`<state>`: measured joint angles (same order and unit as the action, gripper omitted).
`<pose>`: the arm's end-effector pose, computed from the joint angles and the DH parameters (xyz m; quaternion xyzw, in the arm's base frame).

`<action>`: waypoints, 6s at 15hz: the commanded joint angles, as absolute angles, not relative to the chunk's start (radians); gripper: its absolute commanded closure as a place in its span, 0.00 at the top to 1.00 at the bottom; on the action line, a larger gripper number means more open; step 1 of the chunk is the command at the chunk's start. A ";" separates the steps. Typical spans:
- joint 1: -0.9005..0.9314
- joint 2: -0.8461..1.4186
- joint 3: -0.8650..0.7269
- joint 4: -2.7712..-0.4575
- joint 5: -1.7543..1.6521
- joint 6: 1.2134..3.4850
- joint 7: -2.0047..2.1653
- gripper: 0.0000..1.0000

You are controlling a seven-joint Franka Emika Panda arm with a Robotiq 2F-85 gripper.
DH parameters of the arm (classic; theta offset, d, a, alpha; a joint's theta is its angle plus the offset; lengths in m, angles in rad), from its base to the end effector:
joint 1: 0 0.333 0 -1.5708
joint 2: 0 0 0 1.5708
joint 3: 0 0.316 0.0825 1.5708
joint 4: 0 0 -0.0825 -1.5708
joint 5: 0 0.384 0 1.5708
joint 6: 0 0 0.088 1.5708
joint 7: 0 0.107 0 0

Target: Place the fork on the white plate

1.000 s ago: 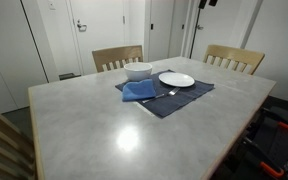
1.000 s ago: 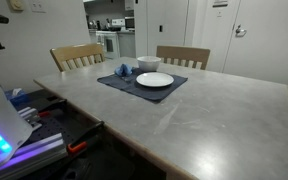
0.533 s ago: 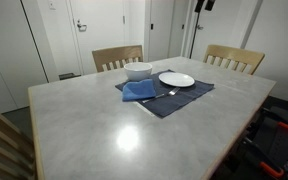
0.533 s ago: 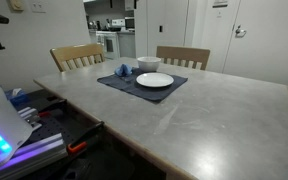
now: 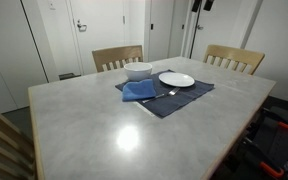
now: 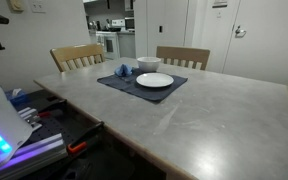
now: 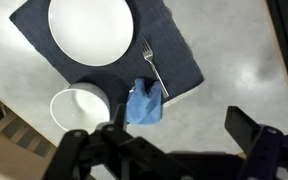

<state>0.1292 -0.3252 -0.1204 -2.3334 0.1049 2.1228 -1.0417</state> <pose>0.4600 0.0062 0.4739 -0.8733 -0.4796 -0.0805 0.0295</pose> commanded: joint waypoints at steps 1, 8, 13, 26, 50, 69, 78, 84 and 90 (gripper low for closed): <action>0.141 -0.277 -0.095 -2.320 0.095 2.165 -1.161 1.00; 0.173 -0.138 -0.040 -2.297 0.106 2.353 -1.411 1.00; 0.159 0.006 0.001 -2.258 0.110 2.444 -1.531 1.00; 0.121 0.078 0.062 -2.265 0.092 2.400 -1.631 1.00; 0.126 0.226 0.098 -2.514 -0.275 2.801 -0.772 1.00; -0.061 0.499 0.230 -2.298 -0.232 2.847 -0.948 1.00; -0.104 0.507 0.278 -2.312 -0.217 2.860 -0.982 0.33; -0.138 0.487 0.305 -2.325 -0.203 2.856 -1.028 0.53; -0.192 0.469 0.345 -2.341 -0.154 2.843 -1.137 0.93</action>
<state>-0.1469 0.4889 0.3120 -2.3185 -0.1908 2.8454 -1.0606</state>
